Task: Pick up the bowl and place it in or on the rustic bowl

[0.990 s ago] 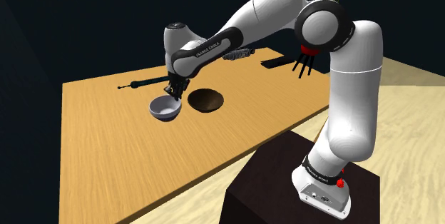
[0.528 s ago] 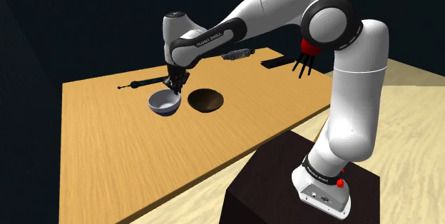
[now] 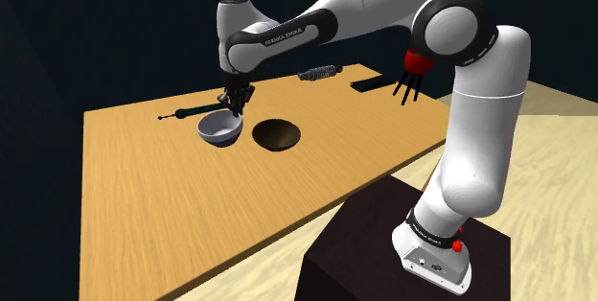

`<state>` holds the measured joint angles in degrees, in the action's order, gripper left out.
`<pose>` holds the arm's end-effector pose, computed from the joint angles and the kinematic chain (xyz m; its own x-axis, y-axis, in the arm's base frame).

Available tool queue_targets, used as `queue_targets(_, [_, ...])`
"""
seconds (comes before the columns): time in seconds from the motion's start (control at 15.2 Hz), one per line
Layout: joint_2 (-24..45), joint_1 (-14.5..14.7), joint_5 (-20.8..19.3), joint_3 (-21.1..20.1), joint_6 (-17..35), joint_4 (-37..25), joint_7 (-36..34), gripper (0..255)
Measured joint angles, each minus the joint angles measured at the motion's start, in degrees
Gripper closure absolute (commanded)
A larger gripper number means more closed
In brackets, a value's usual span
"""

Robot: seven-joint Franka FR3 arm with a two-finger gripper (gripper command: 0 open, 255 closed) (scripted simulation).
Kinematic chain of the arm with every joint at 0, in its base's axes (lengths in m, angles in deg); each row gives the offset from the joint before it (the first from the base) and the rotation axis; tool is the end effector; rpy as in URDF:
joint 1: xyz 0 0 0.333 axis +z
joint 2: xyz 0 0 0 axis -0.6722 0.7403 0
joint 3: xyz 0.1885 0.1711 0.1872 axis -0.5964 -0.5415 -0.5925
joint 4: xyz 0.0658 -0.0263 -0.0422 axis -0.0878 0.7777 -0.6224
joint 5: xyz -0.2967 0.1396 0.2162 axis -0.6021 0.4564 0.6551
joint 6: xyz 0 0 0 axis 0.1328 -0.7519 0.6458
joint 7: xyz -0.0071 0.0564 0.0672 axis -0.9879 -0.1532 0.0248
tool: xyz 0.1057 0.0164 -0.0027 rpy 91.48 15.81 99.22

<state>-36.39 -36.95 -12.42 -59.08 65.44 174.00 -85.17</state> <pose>0.6340 0.1406 0.4113 0.9922 -0.0265 0.1218 -0.0341 -0.9976 0.0609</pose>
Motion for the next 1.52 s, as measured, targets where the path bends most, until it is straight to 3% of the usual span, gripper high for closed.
queue_targets(0.59, [-2.37, -0.47, 0.91, -0.06, -5.61, -3.36, 1.49, 255])
queue_targets(1.52, [-19.15, -9.58, 5.30, 6.24, -5.16, 12.42, 18.21, 255])
